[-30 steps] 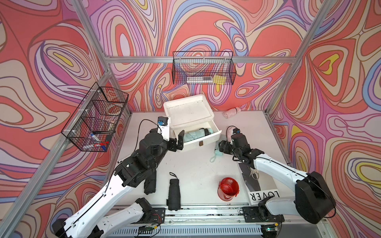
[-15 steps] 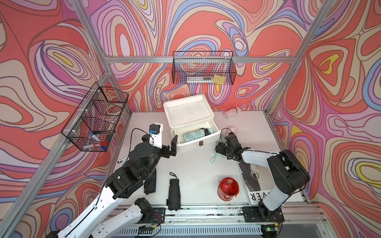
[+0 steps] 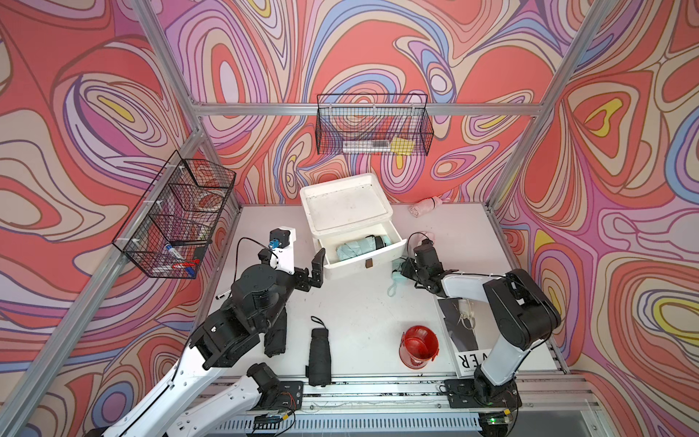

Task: Place the umbrella in the drawer by color
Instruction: Pick up the umbrella from the center of the board.

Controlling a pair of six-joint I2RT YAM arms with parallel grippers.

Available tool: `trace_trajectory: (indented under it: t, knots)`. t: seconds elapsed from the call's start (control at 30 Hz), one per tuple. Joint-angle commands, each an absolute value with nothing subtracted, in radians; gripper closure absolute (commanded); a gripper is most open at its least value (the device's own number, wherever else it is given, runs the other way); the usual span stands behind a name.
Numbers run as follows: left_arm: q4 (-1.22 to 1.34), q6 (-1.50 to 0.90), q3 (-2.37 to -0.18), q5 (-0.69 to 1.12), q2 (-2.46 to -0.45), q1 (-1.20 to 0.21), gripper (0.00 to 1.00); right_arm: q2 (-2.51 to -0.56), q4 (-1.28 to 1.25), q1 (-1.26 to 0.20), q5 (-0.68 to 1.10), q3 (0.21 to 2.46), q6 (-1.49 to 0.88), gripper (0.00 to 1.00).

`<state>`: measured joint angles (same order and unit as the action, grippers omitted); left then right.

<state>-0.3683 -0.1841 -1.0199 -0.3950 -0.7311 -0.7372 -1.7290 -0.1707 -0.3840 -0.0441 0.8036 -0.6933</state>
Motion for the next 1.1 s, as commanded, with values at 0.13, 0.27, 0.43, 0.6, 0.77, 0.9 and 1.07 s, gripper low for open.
trace_trajectory:
  t: [0.13,0.27,0.43,0.6,0.77,0.9,1.07]
  knots:
    - [-0.360,-0.199,-1.028,-0.371,-0.745,-0.739,0.01,-1.487,-0.015,-0.376,-0.123,0.725,-0.644,1.00]
    - [-0.362,-0.197,-1.030,-0.370,-0.764,-0.739,0.01,-1.319,0.076,-0.377,-0.171,0.726,-0.581,1.00]
    - [-0.411,-0.198,-1.076,-0.313,-0.856,-0.739,0.01,-1.113,0.305,-0.379,-0.240,0.833,-0.475,1.00]
    - [-0.501,-0.228,-1.175,-0.121,-0.989,-0.738,0.01,-0.973,0.525,-0.383,-0.342,1.026,-0.359,1.00]
    - [-0.494,-0.295,-1.247,0.189,-1.087,-0.642,0.01,-0.977,0.490,-0.383,0.056,1.170,-0.191,1.00]
    - [-0.602,-0.382,-1.387,0.300,-1.187,-0.541,0.01,-1.005,0.324,-0.384,0.499,1.129,0.021,1.00]
    - [-0.686,-0.330,-1.470,0.314,-1.216,-0.535,0.05,-1.025,0.125,-0.397,0.587,1.016,0.169,1.00]
